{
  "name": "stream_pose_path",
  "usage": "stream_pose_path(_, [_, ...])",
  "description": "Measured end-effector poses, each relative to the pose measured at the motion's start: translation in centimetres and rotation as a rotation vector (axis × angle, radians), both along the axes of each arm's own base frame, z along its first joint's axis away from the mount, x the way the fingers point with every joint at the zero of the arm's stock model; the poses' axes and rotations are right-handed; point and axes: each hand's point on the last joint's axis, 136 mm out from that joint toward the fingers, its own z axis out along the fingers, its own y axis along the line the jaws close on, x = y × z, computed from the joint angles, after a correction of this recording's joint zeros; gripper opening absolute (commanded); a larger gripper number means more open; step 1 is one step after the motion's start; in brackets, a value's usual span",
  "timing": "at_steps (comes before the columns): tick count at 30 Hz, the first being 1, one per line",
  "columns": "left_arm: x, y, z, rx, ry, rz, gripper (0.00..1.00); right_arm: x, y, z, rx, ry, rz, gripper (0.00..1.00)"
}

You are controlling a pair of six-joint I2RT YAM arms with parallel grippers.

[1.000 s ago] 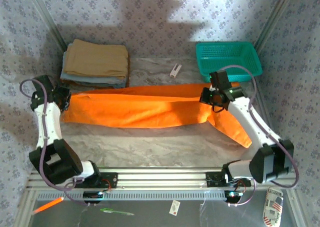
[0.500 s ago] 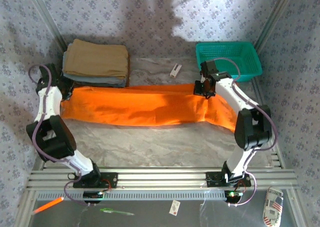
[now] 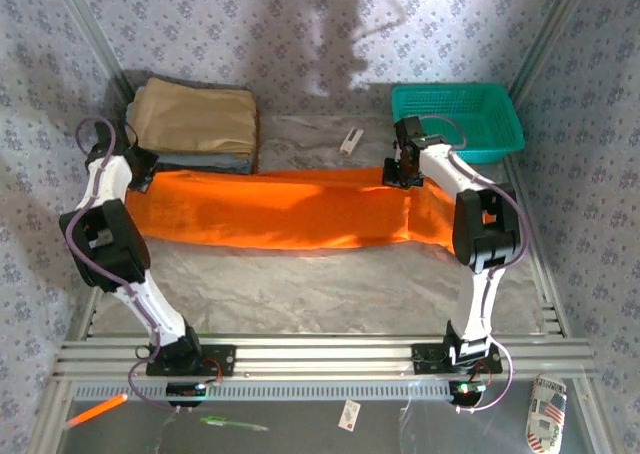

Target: Fold and stack the trousers

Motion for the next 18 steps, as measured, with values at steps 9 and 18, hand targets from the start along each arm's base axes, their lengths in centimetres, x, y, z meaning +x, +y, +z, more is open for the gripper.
stream_pose_path(9, [1.9,-0.3,-0.8,0.029,0.015,-0.056,0.09,0.9,-0.4,0.0,-0.003,0.000,-0.010,0.19])
stream_pose_path(18, [1.1,1.9,3.4,0.105,-0.042,-0.004,0.82,-0.4,-2.5,4.1,-0.071,-0.078,-0.073,0.38])
